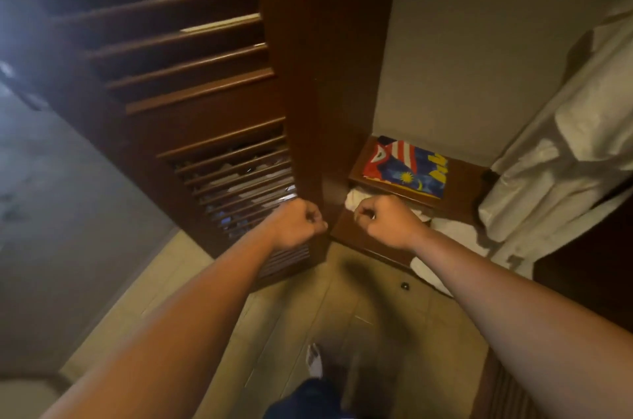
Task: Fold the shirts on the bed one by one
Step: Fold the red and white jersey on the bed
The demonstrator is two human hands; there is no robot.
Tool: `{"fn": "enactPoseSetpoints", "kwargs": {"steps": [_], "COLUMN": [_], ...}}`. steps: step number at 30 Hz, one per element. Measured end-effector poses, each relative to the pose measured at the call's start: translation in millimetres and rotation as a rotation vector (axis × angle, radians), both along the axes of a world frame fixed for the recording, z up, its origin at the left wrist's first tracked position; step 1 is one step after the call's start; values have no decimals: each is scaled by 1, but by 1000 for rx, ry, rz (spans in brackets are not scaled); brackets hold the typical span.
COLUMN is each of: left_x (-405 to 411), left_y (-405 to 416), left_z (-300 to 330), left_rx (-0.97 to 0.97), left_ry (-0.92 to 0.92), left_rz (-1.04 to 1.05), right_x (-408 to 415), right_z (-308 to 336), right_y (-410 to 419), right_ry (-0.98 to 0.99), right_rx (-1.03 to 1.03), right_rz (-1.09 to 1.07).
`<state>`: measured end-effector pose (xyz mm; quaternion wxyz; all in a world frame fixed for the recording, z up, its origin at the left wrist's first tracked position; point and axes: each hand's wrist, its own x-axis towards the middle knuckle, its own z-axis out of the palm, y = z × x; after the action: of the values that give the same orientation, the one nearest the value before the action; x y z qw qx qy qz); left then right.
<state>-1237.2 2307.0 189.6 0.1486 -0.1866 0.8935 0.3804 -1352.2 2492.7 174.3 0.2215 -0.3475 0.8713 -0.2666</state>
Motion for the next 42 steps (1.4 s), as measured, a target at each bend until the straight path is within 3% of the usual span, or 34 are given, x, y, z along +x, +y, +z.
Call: {"fn": "enactPoseSetpoints", "kwargs": {"steps": [8, 16, 26, 34, 42], "left_x": [132, 275, 429, 494, 517], "left_y": [-83, -207, -366, -442, -541], "left_z": [-6, -22, -16, -32, -51], "left_rx": [-60, -129, -163, -74, -36], "left_ry": [-33, -136, -219, -188, -232], "left_rz": [230, 535, 732, 896, 949], "right_x": [73, 175, 311, 383, 406], "right_z": [-2, -7, -10, -14, -43], "right_y": [-107, -288, -504, -622, -746], "right_ry": [-2, 101, 204, 236, 199], "right_rx": [121, 277, 335, 309, 297], "right_rz": [297, 634, 914, 1110, 1206]}}
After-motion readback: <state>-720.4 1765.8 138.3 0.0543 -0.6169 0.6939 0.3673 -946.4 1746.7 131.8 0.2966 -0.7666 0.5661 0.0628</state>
